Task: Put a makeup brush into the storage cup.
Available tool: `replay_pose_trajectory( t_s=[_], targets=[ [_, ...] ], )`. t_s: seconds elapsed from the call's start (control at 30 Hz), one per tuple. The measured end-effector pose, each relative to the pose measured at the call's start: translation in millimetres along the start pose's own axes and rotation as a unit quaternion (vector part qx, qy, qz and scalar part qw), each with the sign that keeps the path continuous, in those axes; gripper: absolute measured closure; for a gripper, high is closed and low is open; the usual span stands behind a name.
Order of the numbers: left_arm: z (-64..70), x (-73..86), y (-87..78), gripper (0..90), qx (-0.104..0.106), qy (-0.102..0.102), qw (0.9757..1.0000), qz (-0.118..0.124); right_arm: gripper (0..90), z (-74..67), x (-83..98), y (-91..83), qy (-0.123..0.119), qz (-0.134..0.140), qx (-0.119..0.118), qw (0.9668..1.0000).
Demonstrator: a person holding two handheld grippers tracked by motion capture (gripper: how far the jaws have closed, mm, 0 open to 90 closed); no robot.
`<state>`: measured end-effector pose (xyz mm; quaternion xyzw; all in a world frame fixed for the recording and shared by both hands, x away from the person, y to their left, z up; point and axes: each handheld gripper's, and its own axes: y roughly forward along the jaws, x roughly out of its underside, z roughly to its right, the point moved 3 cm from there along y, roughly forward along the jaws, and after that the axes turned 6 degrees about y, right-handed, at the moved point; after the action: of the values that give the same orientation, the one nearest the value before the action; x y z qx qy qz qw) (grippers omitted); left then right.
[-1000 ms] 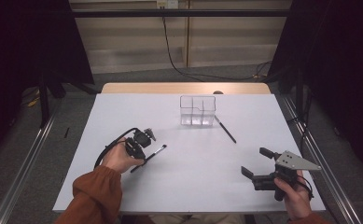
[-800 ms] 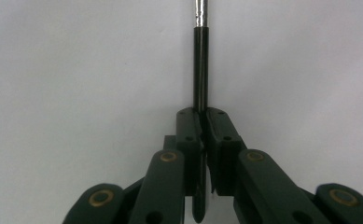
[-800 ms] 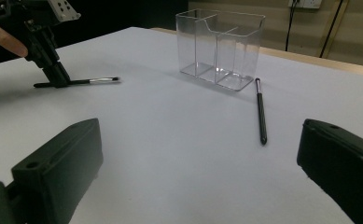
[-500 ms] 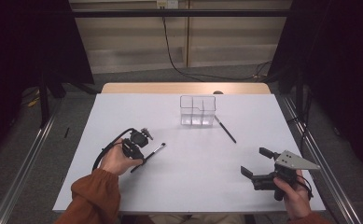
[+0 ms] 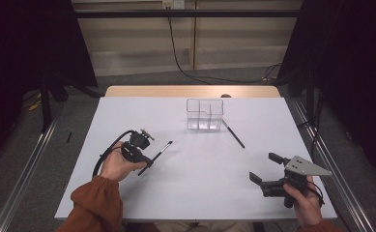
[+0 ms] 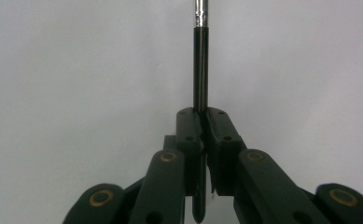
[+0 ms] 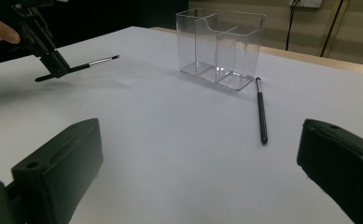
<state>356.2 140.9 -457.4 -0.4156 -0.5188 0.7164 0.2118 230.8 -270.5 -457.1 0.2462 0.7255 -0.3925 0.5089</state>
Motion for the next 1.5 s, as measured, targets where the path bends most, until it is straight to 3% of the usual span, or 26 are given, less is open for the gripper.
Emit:
replay_pose_trajectory(
  t_s=[0.17, 0.23, 0.3, 0.43, 0.53, 0.63, 0.73, 0.8, 1.0, 1.23, 1.33, 1.5],
  targets=[
    [2.6, 1.6, -5.7, 84.5, 0.004, 0.002, 0.9994, 0.035, 0.0, 0.1, -0.1, -0.2, 0.000, 0.000, 0.001, 1.0000],
    [3.8, 3.6, -7.0, 84.5, 0.008, 0.006, 0.9980, 0.063, 0.0, 0.0, -0.1, -0.2, 0.000, 0.000, 0.000, 1.0000],
    [5.9, 4.9, -6.5, 84.5, -0.001, 0.003, 0.9980, 0.064, 0.0, 0.0, -0.1, -0.1, 0.000, 0.001, 0.000, 1.0000],
    [9.5, 7.1, -8.8, 84.5, 0.004, 0.007, 0.9965, 0.084, 0.0, -0.1, -0.1, 0.3, -0.001, 0.000, 0.000, 1.0000],
    [9.6, 8.7, -10.9, 84.5, 0.009, 0.007, 0.9941, 0.108, 0.0, -0.3, -0.2, 0.1, -0.001, 0.001, 0.000, 1.0000],
    [10.7, 10.5, -11.5, 84.5, 0.022, -0.005, 0.9911, 0.131, 0.0, -0.2, -0.2, 0.1, -0.001, 0.001, 0.000, 1.0000],
    [12.3, 12.6, -11.7, 84.5, 0.021, -0.009, 0.9892, 0.145, 0.0, -0.1, -0.2, 0.0, 0.000, 0.001, 0.000, 1.0000],
    [13.2, 14.1, -13.1, 84.5, 0.022, -0.012, 0.9865, 0.162, 0.0, 0.0, -0.2, -0.1, 0.001, 0.001, 0.001, 1.0000],
    [14.0, 17.8, -12.2, 84.5, 0.033, -0.011, 0.9821, 0.185, 0.0, -0.8, -0.3, 0.1, -0.002, 0.002, -0.001, 1.0000],
    [13.8, 20.5, -15.6, 84.5, 0.026, -0.010, 0.9724, 0.232, 0.0, -0.7, -0.4, 0.0, 0.001, 0.002, -0.001, 1.0000],
    [14.3, 22.6, -17.5, 84.5, 0.012, -0.005, 0.9683, 0.250, 0.0, -0.8, -0.3, 0.0, -0.001, 0.002, -0.002, 1.0000],
    [16.3, 25.7, -19.5, 84.4, -0.017, 0.002, 0.9593, 0.282, 0.0, -3.1, -0.6, -0.7, -0.002, 0.006, -0.007, 1.0000]
  ],
)
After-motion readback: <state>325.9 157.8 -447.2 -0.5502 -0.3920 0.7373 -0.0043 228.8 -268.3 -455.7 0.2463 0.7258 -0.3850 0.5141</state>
